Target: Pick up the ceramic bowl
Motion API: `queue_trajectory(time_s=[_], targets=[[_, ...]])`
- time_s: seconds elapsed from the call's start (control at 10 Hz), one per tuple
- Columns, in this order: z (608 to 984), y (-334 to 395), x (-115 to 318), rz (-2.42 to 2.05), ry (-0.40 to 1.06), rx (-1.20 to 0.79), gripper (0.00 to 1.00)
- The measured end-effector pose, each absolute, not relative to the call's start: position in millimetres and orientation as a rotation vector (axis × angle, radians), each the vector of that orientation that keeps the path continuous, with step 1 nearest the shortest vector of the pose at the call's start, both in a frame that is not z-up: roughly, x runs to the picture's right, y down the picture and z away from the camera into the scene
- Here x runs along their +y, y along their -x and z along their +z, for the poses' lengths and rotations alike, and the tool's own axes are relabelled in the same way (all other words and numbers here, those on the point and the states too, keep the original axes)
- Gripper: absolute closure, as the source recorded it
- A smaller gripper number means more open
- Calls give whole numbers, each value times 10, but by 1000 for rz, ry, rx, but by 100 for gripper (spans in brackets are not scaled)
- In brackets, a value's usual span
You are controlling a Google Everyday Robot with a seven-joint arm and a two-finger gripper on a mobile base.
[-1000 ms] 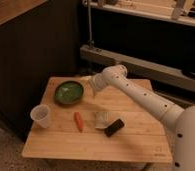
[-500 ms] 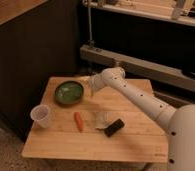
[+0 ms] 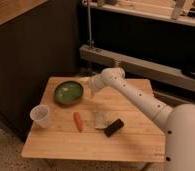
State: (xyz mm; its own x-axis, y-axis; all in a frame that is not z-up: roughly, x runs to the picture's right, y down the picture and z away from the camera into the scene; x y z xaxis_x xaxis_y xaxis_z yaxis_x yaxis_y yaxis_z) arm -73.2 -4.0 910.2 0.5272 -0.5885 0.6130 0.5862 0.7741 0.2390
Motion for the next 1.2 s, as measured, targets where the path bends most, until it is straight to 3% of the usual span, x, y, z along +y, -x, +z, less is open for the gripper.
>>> queue_trajectory(time_s=[0.9,1.2], targets=[[9352,1075,282,-760,53,-790,22],[9375,1155,337,-772,71,-804,44]])
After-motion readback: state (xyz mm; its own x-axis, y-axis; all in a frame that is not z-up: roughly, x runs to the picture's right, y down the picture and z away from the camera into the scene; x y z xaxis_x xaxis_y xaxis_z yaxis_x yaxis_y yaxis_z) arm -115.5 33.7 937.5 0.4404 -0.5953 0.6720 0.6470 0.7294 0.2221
